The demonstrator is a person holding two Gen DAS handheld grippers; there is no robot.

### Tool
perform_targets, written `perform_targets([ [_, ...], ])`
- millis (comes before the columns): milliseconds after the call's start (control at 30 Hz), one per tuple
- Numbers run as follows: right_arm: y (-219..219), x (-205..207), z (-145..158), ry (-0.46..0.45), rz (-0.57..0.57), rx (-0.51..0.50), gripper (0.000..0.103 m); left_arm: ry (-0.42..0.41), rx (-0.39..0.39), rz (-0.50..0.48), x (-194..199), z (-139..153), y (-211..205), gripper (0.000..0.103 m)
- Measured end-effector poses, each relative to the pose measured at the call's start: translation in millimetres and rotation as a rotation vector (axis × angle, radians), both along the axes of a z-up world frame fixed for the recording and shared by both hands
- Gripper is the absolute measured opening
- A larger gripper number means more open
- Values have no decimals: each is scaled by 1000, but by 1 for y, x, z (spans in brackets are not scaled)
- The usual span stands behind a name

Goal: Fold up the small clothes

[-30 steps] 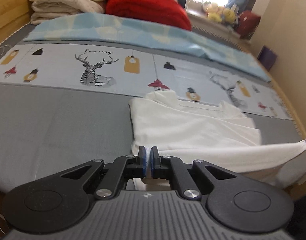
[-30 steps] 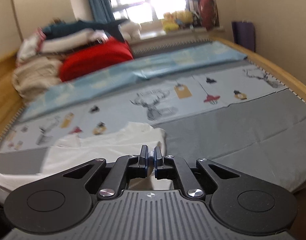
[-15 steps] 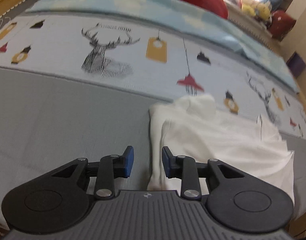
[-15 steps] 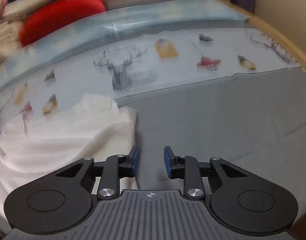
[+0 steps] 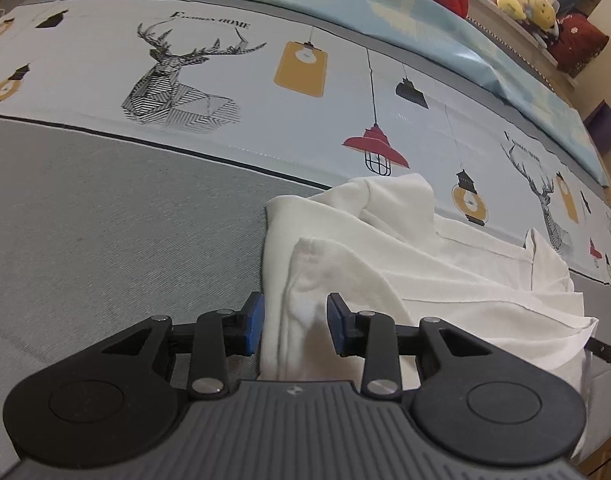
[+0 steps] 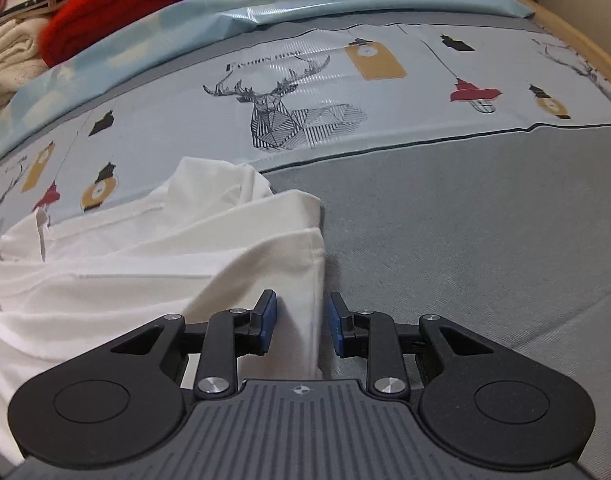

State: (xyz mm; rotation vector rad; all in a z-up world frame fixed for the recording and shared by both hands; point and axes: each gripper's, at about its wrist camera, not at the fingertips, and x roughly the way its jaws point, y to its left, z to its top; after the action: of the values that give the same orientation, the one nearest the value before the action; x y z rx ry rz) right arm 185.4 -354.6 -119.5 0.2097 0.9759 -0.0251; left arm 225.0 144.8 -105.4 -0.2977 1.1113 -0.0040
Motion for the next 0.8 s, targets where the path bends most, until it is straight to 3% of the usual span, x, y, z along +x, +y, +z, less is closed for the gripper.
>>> perform_targets([
  [67, 2, 3, 0, -7, 0, 3, 29, 0, 7, -12, 5, -3, -4, 38],
  [100, 4, 5, 2, -12, 4, 2, 23, -2, 13, -21, 7, -3, -6, 36],
  [133, 5, 5, 3, -23, 7, -4, 15, -4, 23, -38, 9, -3, -9, 16],
  [167, 7, 6, 6, -40, 6, -26, 5, -6, 38, -56, 10, -3, -11, 4],
  [233, 6, 6, 15, -92, -17, -22, 4, -50, 85, -58, 11, 7, -13, 5],
  [367, 3, 1, 49, -309, -86, 13, 4, -256, 85, 80, 7, 41, 3, 5],
  [467, 1, 4, 62, -416, -164, 27, 4, -290, 74, 123, 15, 43, 5, 10],
  [533, 1, 19, 53, -354, -204, 31, 6, -194, 87, 132, 25, 31, 3, 25],
  [600, 2, 34, 37, -230, -246, 25, 20, -127, 75, 143, 24, 23, 3, 27],
  [733, 7, 37, 26, -148, -230, 27, 22, -52, -29, 122, 14, 19, 13, 28],
  [800, 10, 32, 27, -129, -185, -4, 22, -38, -34, 88, 6, 19, 16, 31],
])
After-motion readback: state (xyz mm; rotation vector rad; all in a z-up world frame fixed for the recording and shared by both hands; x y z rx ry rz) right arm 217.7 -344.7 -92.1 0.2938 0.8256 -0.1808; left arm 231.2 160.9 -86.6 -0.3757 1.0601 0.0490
